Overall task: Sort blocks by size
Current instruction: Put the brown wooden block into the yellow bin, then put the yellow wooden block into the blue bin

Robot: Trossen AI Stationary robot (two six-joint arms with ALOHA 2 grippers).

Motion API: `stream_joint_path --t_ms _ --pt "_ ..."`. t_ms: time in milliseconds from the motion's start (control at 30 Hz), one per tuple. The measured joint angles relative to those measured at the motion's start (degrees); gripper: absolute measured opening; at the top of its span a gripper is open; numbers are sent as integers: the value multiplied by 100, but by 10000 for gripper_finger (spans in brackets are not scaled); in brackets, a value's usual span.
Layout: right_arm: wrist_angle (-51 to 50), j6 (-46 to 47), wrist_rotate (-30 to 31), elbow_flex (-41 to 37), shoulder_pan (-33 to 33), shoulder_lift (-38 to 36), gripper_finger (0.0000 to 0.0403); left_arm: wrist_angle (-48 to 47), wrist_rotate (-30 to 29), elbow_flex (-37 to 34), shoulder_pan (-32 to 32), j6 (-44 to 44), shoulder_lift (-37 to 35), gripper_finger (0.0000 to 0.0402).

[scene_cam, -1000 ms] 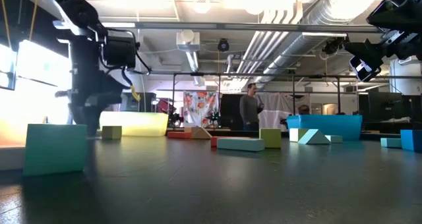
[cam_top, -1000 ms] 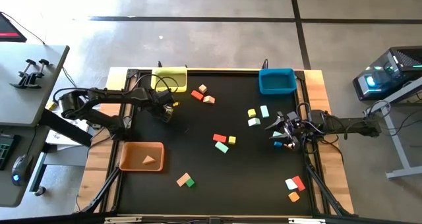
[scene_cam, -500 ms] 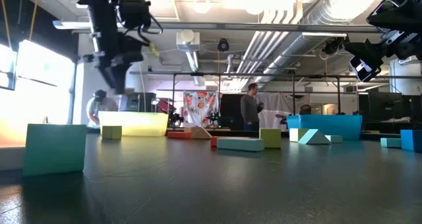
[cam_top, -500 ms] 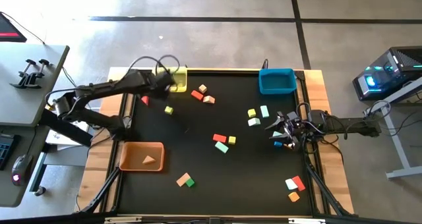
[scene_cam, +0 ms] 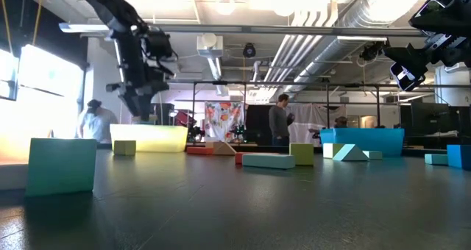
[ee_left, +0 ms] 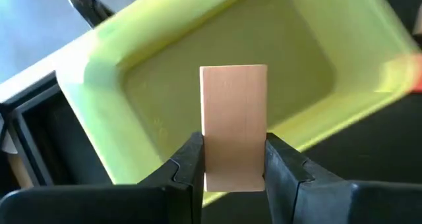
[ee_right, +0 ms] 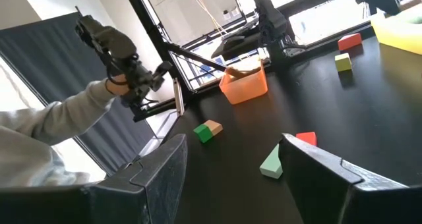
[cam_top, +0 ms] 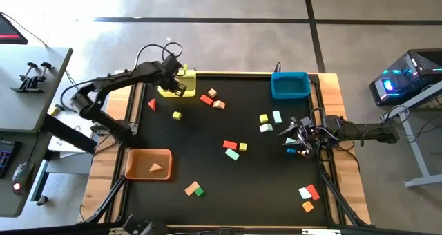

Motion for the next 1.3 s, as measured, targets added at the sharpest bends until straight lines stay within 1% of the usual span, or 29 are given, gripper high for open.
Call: stream_joint_path --t_ms 100,200,367,533,633,833,1067,1167,1300 --pt "-1 -8 0 0 0 0 236 227 -10 0 19 177 253 107" --pt "-1 0 0 0 0 0 236 416 -12 0 17 227 400 134" --pt "-1 -2 0 0 1 0 236 527 -32 0 14 333 388 175" --pt "-1 -4 0 0 1 0 236 497 -271 0 -36 432 129 187" --pt "-1 3 0 0 -1 0 236 520 -344 0 -211 429 -95 187" --pt "-1 -2 0 0 -1 0 236 1119 -339 2 -955 671 -524 188" --pt "1 -6 0 0 0 -1 236 2095 -329 2 -2123 794 -773 188" --pt "1 -8 0 0 1 0 236 2890 -324 -234 -2663 985 -771 188" --pt "1 -129 46 0 -1 -2 236 4041 -206 -809 -3316 970 -766 188"
